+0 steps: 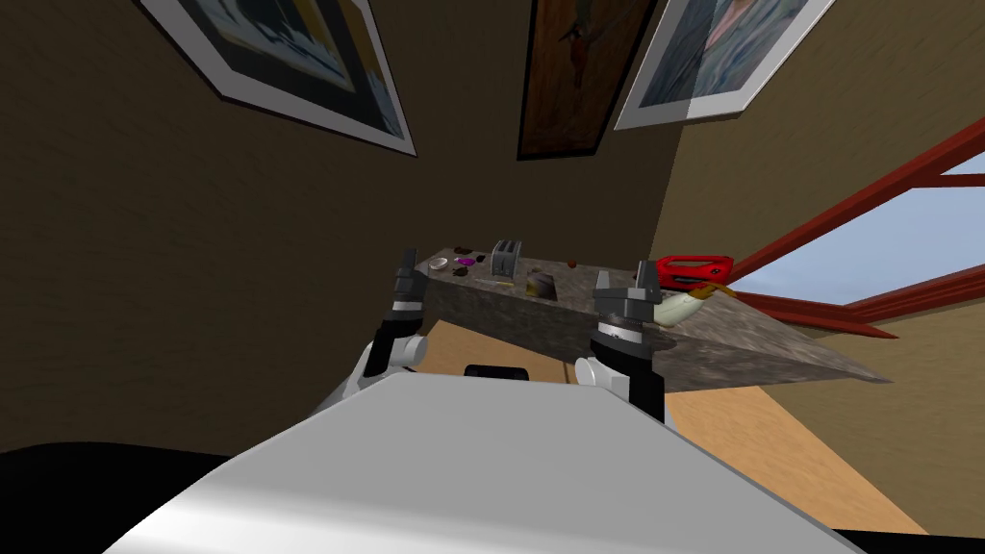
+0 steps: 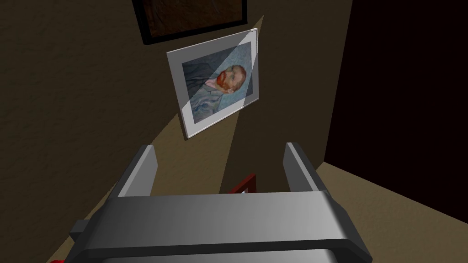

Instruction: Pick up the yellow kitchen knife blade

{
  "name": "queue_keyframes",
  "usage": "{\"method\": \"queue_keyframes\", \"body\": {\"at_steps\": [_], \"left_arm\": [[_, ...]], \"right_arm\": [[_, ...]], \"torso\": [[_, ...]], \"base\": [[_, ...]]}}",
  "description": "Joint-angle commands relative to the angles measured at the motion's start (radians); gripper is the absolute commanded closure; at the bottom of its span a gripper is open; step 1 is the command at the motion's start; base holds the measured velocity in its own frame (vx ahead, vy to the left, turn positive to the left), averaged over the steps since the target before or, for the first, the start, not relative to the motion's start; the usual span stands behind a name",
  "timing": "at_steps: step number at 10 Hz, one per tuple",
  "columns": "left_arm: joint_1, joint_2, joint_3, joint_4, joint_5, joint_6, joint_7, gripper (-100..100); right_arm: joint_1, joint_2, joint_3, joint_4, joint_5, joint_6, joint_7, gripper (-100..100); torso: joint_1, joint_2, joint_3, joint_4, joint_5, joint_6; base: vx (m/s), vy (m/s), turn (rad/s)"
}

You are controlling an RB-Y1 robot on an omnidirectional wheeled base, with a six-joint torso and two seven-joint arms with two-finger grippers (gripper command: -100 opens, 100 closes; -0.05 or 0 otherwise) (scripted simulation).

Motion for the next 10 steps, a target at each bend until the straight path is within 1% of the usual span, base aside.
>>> {"method": "queue_keyframes", "body": {"at_steps": [1, 2, 4, 5, 6, 7, 8, 9, 10], "left_arm": [[-0.05, 0.028, 0.003, 0.031, -0.003, 0.05, -0.009, -100], [-0.053, 0.028, 0.003, 0.031, -0.003, 0.061, -0.009, -100], [-0.123, 0.059, 0.008, 0.078, -0.007, 0.129, -0.021, -100], [-0.134, 0.059, 0.008, 0.078, -0.007, 0.153, -0.021, -100], [-0.173, 0.072, 0.011, 0.104, -0.009, 0.181, -0.027, -100], [-0.178, 0.072, 0.011, 0.104, -0.009, 0.204, -0.027, -100], [-0.218, 0.083, 0.014, 0.131, -0.011, 0.239, -0.033, -100], [-0.224, 0.083, 0.014, 0.131, -0.011, 0.259, -0.033, -100], [-0.263, 0.092, 0.017, 0.16, -0.013, 0.29, -0.038, -100]], "right_arm": [[0.0, 0.0, 0.0, 0.0, 0.0, 0.0, 0.0, 0], [0.0, 0.0, 0.0, 0.0, 0.0, 0.0, 0.0, 0], [0.0, 0.0, 0.0, 0.0, 0.0, 0.0, 0.0, 0], [0.0, 0.0, 0.0, 0.0, 0.0, 0.0, 0.0, 0], [0.0, 0.0, 0.0, 0.0, 0.0, 0.0, 0.0, 0], [0.0, 0.0, 0.0, 0.0, 0.0, 0.0, 0.0, 0], [0.0, 0.0, 0.0, 0.0, 0.0, 0.0, 0.0, 0], [0.0, 0.0, 0.0, 0.0, 0.0, 0.0, 0.0, 0], [0.0, 0.0, 0.0, 0.0, 0.0, 0.0, 0.0, 0]], "torso": [[0.0, 0.0, 0.0, 0.0, 0.0, 0.0], [0.001, 0.0, 0.0, 0.0, 0.0, 0.0], [0.0, 0.0, 0.0, 0.0, 0.0, 0.0], [0.002, -0.001, 0.0, 0.0, 0.0, 0.0], [0.001, -0.001, -0.001, 0.0, 0.0, 0.0], [0.001, -0.001, 0.0, 0.0, 0.0, 0.0], [0.0, -0.001, 0.0, 0.0, 0.0, 0.0], [0.0, 0.0, 0.0, 0.0, 0.0, 0.0], [-0.001, 0.0, 0.0, 0.0, 0.0, 0.0]], "base": [[-0.017, 0.076, -0.06], [-0.012, 0.057, -0.03], [0.0, 0.07, -0.053], [0.002, 0.071, -0.032], [-0.001, 0.067, -0.052], [-0.005, 0.052, -0.032], [-0.01, 0.058, -0.043], [-0.009, 0.05, -0.034], [-0.005, 0.059, -0.052]]}}
